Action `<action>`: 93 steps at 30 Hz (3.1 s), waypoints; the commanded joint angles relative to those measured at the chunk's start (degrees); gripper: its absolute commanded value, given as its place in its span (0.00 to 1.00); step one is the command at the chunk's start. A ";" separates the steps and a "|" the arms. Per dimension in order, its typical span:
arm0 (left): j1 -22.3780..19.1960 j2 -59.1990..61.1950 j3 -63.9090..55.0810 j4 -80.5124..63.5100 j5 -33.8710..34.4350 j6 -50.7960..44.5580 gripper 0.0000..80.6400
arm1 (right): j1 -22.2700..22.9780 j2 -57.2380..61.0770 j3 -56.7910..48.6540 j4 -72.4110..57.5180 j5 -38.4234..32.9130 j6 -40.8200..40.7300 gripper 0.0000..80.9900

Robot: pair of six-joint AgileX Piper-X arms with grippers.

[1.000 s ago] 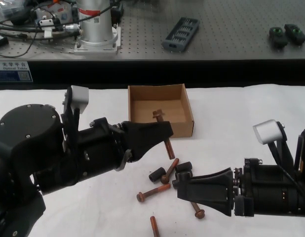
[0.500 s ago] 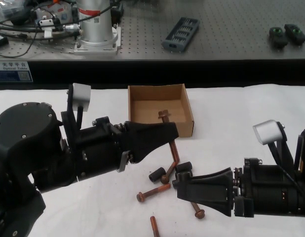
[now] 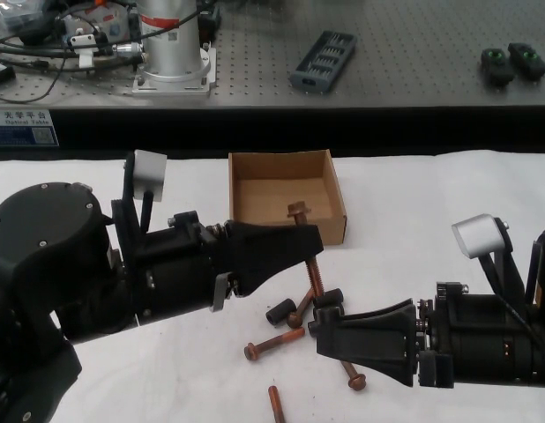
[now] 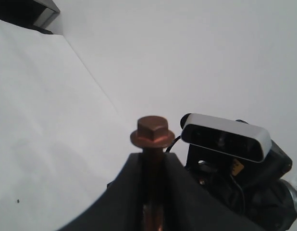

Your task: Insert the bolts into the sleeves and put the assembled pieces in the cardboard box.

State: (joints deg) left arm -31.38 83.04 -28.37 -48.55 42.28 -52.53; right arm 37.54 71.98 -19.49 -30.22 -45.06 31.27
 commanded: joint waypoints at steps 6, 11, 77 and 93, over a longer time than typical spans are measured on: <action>0.02 0.01 -0.46 -0.80 1.98 -0.69 0.01 | -0.06 -0.16 -0.30 -0.98 -0.93 -0.48 0.02; 0.02 0.01 -0.46 -0.81 1.71 -1.94 0.01 | -0.06 -0.16 -0.30 -0.98 -0.91 -0.30 0.02; -3.84 0.01 -0.46 2.15 -5.56 -0.06 0.01 | -0.06 -0.16 -0.30 -0.11 -0.51 -1.72 0.02; -3.32 0.01 -0.46 2.67 -1.49 2.33 0.01 | -0.06 -0.16 -0.30 -0.11 -0.51 -1.72 0.02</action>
State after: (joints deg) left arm -34.88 83.04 -28.48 -45.67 38.75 -51.44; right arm 37.54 71.98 -19.34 -29.32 -45.66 29.99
